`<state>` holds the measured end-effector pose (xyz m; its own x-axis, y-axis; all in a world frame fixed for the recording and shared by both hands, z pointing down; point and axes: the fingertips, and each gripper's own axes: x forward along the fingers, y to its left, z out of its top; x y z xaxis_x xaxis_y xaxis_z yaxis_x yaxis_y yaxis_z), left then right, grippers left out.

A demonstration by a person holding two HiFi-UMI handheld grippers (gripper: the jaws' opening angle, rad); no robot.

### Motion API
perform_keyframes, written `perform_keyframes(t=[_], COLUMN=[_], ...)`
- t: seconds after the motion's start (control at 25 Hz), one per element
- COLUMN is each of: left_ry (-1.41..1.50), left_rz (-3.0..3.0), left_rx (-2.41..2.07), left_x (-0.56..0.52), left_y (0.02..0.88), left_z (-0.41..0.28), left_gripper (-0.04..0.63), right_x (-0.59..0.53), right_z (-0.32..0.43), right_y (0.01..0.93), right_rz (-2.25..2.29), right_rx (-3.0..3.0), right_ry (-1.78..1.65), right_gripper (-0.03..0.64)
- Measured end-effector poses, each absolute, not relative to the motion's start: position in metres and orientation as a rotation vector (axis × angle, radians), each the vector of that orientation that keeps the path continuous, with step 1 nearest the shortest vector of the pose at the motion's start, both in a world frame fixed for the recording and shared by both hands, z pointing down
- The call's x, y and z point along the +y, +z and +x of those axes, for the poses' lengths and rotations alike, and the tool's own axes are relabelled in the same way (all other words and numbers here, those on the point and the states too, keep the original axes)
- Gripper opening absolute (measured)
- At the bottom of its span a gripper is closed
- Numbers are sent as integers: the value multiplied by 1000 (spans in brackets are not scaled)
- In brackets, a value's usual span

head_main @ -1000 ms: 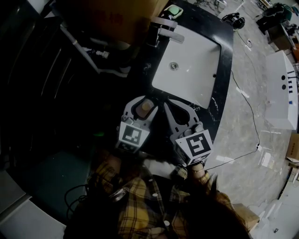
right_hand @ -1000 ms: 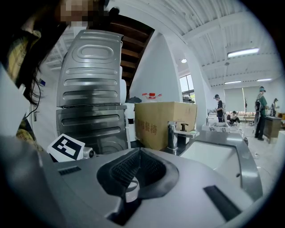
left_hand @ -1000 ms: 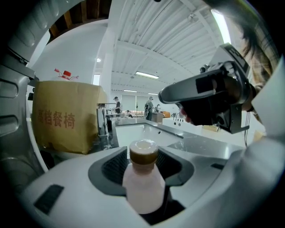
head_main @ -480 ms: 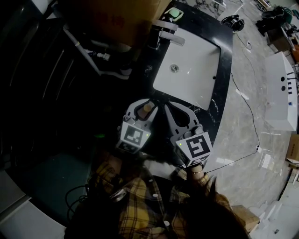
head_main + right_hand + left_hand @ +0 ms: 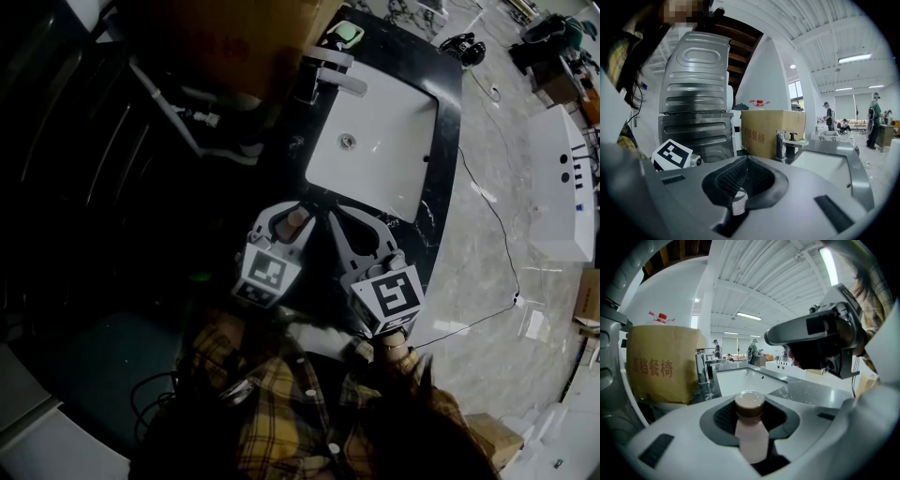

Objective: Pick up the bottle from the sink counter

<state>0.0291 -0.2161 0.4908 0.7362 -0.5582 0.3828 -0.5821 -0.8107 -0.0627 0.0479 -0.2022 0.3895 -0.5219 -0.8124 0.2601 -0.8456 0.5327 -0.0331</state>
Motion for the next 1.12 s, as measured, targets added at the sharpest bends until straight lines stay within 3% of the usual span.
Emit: perform_keyframes(t=[0.52,1.12], left_ry=[562,402], left_rz=[2882,2983], left_rx=[-939,-979], left_x=[-221,-223], left_y=[471,384], left_z=[26,20], left_gripper=[121,121], right_x=[-202,-202], right_z=[50,47], right_y=[379,344], right_rz=[1415,1461], right_rx=[-2561,-2624], right_ry=[198,136], right_gripper=[17,17])
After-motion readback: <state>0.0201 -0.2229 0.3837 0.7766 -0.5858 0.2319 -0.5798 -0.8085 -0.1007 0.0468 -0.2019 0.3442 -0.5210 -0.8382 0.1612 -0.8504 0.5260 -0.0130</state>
